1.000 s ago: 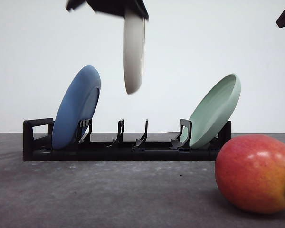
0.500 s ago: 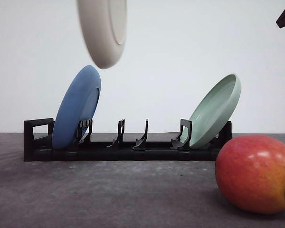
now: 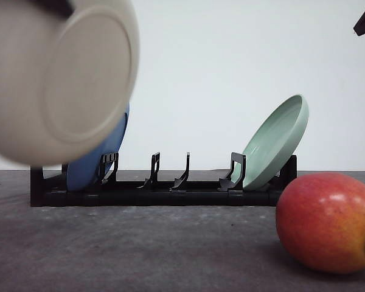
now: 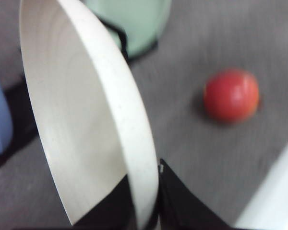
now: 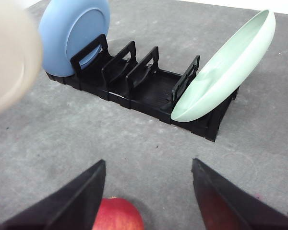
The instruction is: Place pomegranate in white plate
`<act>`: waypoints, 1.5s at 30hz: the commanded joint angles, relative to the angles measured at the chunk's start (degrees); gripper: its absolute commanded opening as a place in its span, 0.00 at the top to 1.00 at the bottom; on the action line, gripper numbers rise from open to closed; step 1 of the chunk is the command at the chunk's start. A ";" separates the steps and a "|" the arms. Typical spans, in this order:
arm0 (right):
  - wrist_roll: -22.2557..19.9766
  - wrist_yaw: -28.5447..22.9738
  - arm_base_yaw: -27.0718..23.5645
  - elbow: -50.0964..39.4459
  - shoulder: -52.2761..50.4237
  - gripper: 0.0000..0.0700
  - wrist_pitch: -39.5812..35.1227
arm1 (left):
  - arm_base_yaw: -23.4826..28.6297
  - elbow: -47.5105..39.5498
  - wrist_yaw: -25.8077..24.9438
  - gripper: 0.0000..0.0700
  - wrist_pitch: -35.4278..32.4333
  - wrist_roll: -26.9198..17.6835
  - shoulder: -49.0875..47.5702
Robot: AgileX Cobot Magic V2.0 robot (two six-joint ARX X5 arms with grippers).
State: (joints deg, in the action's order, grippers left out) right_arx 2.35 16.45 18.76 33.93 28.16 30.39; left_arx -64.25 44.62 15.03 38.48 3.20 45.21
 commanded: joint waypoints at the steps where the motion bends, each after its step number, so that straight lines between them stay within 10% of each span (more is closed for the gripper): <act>1: -0.02 0.02 0.28 1.07 0.17 0.48 -0.81 | -1.42 0.63 0.24 0.98 0.24 -5.49 2.03; 23: -0.02 0.02 0.28 1.07 0.17 0.48 -0.79 | -10.14 0.72 15.81 0.98 -8.00 -27.33 35.79; 30: -0.02 0.02 0.28 1.07 0.17 0.48 -0.79 | -10.14 0.72 15.93 0.92 -9.13 -27.36 37.59; 37: -0.02 0.04 0.28 1.07 0.17 0.48 -0.77 | -10.12 0.98 14.28 0.43 -8.92 -23.33 37.51; 45: -0.02 0.02 0.28 1.07 0.17 0.48 -0.74 | -5.99 4.72 -3.22 0.43 -1.85 -13.76 32.19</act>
State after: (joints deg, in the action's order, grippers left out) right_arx 2.35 16.43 18.76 33.93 28.16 30.39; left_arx -69.91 47.90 13.47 37.00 -14.26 77.73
